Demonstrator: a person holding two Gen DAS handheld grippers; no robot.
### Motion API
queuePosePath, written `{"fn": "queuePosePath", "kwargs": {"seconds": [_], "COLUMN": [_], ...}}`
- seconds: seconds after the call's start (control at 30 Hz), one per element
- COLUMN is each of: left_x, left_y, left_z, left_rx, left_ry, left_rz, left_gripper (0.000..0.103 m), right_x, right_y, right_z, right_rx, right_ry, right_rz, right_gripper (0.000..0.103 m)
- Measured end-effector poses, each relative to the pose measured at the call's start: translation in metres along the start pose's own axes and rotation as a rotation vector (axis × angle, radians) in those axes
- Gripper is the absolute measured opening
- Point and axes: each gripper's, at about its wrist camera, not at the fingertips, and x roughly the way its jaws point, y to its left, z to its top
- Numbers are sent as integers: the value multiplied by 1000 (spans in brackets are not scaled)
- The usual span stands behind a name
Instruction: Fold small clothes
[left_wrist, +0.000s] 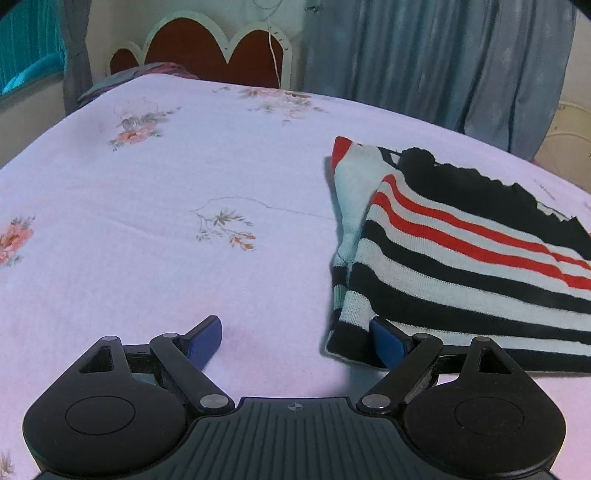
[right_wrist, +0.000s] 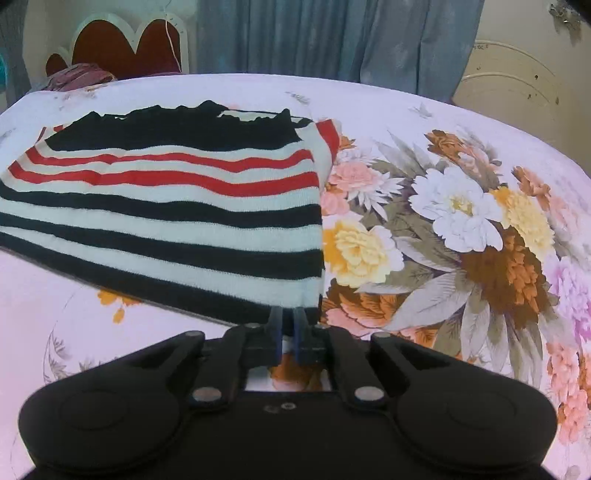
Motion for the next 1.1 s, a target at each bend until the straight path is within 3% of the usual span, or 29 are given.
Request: {"fn": "queuePosePath", "kwargs": {"seconds": [0.47, 0.7, 0.73, 0.8, 0.83, 0.87, 0.9, 0.93, 0.97, 1.0, 1.03, 1.1], "left_x": [-3, -1, -5, -23, -34, -44, -52, -60, -64, -66, -65, -53], "left_y": [4, 8, 8, 8, 9, 11, 12, 12, 11, 11, 10, 6], "left_z": [-2, 6, 7, 5, 2, -3, -8, -14, -20, -25, -29, -36], "left_rx": [5, 4, -7, -29, -53, -80, -108, -148, -187, -227, -268, -342], "left_ry": [2, 43, 42, -9, -32, -55, -72, -88, -100, -101, -92, -47], "left_rz": [-3, 8, 22, 58, 62, 20, -17, -39, -48, -69, -100, -132], "left_gripper": [88, 99, 99, 99, 99, 99, 98, 89, 79, 68, 68, 68], "right_x": [3, 2, 0, -15, -26, -34, -41, -47, -50, -52, -52, -51], "right_y": [0, 4, 3, 1, 0, -1, -3, -5, -6, -6, -3, 5], "right_z": [-2, 5, 7, 7, 4, 1, -1, -4, -4, -5, -5, -1], "right_rx": [-17, -47, -41, -17, 1, 11, 23, 44, 65, 84, 93, 106], "right_ry": [16, 34, 37, -14, -72, -112, -138, -150, -152, -151, -156, -164], "right_rz": [-6, -10, -7, -23, -61, -80, -64, -15, 24, 49, 62, 108], "right_gripper": [4, 5, 9, 43, 76, 77, 65, 41, 33, 31, 22, 18]}}
